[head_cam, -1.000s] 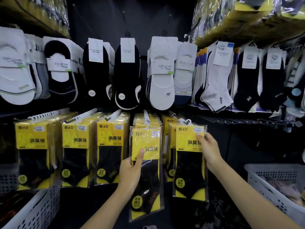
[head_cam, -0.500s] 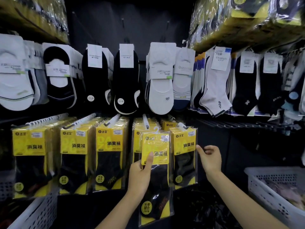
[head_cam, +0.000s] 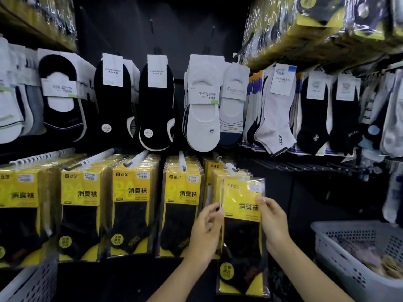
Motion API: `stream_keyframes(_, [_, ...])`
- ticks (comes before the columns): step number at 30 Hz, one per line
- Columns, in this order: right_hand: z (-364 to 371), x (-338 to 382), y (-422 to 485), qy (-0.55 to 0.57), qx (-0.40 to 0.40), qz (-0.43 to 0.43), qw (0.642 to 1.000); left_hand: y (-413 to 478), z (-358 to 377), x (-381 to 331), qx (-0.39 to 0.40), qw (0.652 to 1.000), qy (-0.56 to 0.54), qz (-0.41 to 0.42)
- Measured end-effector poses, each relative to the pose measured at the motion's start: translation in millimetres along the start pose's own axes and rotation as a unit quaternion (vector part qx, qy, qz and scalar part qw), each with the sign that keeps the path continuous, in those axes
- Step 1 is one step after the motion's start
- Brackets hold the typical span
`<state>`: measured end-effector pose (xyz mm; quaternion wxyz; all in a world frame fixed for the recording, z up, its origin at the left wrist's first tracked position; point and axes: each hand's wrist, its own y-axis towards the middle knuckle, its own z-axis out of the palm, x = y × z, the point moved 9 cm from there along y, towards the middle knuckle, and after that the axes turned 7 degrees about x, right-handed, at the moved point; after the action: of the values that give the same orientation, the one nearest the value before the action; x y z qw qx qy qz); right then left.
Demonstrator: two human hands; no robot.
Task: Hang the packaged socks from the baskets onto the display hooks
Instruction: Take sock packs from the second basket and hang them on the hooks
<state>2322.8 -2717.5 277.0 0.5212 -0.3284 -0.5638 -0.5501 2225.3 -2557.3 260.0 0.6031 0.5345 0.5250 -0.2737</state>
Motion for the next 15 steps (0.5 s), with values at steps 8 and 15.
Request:
stream_keyframes(8, [12.1, 3.6, 32.0, -0.051, 0.013, -0.059, 0.997, 1.9, 10.7, 12.4, 0.005, 1.0, 0.006, -0.008])
stream_keyframes(15, [34.6, -21.5, 71.4, -0.021, 0.024, -0.054, 0.998, 37.3, 15.9, 40.6, -0.018, 0.997, 0.062, -0.033])
